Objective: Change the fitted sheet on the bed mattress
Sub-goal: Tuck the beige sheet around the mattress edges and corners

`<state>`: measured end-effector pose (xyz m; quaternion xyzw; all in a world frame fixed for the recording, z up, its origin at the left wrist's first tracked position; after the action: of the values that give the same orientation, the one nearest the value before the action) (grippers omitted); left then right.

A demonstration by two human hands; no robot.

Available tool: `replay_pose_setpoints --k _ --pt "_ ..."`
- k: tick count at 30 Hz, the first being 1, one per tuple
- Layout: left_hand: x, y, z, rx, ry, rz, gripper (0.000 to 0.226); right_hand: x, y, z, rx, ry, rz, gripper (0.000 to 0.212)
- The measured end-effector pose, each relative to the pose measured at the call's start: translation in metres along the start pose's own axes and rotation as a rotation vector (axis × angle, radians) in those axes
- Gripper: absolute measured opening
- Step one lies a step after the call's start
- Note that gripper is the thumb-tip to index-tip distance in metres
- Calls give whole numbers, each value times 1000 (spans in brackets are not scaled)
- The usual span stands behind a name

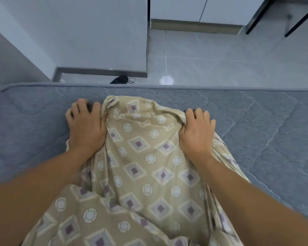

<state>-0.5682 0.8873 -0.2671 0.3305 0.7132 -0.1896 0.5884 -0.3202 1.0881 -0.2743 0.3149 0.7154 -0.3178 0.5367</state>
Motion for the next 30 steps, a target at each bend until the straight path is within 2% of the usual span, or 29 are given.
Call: replay_pose_setpoints --k 6,12,17,22,30 --pt "12 4 -46 129 108 78 23 19 6 -68 -98 86 5 17" --pt "25 1 -69 42 168 112 23 35 1 -144 -193 146 -60 13" --pt "22 4 -69 -21 143 103 22 40 0 -149 -188 50 -104 7" --pt "18 7 -71 -46 101 78 22 36 -2 -149 -141 -20 -194 18" --pt "16 10 -73 -36 63 15 26 32 -2 -149 -146 -84 -239 23"
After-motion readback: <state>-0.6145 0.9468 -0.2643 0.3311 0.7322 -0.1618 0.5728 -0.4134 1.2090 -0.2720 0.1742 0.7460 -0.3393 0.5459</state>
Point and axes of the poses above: each hand's wrist, its own z-axis away from the middle knuckle, its own x-axis out of the palm, y = z × x, the point moved 1 cm from there along -z, towards the middle knuckle, and after that the axes turned 3 degrees about y, right-handed, at the moved point
